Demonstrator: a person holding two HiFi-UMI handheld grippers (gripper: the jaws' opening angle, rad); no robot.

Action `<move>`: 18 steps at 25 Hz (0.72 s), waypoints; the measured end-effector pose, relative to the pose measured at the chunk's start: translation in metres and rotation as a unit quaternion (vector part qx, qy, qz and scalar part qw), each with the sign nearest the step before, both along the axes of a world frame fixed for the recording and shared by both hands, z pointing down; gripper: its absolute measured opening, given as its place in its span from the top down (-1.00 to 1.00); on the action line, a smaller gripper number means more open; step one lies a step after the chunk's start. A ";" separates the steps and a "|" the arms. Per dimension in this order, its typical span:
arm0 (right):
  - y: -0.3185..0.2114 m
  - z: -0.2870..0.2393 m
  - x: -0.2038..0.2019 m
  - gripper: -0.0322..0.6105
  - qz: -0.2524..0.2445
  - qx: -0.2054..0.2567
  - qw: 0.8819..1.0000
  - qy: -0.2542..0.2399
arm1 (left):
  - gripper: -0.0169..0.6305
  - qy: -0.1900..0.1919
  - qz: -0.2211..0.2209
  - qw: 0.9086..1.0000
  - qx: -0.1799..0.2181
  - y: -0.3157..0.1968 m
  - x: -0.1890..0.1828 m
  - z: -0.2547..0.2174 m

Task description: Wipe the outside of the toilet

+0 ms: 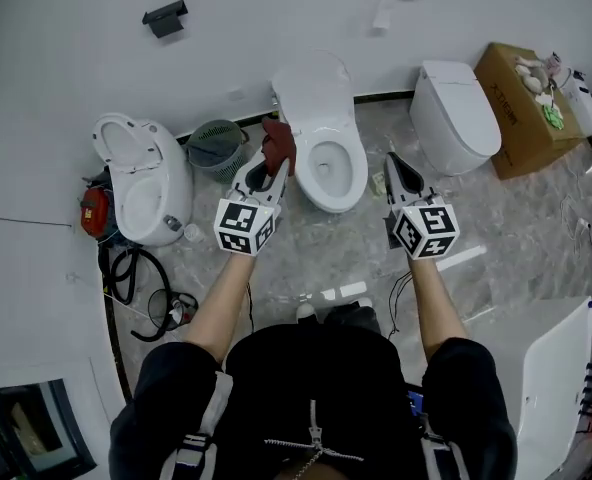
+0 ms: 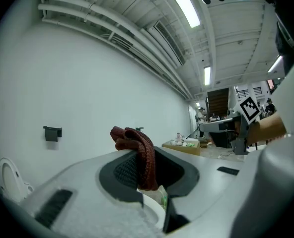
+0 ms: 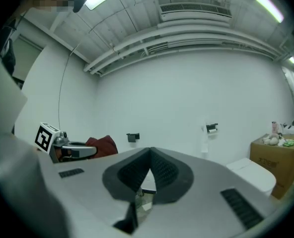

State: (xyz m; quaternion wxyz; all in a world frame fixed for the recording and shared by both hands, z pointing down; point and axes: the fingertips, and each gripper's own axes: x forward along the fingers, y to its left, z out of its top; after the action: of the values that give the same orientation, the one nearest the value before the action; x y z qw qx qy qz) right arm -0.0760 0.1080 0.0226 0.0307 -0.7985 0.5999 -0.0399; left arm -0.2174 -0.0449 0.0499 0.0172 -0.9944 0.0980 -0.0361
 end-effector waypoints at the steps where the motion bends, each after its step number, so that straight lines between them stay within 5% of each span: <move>1: 0.001 -0.005 -0.002 0.89 0.002 0.002 1.000 0.002 | 0.74 0.004 -0.001 1.000 0.000 0.000 -0.003 -0.006; 18: -0.003 -0.007 -0.025 0.89 0.018 0.000 1.000 0.020 | 0.74 0.006 0.009 1.000 -0.005 -0.013 -0.016 -0.013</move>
State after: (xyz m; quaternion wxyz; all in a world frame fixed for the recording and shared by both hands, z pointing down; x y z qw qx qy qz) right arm -0.1010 0.1047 0.0158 0.0188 -0.8096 0.5862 -0.0233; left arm -0.2338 -0.0576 0.0368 0.0115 -0.9955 0.0894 -0.0300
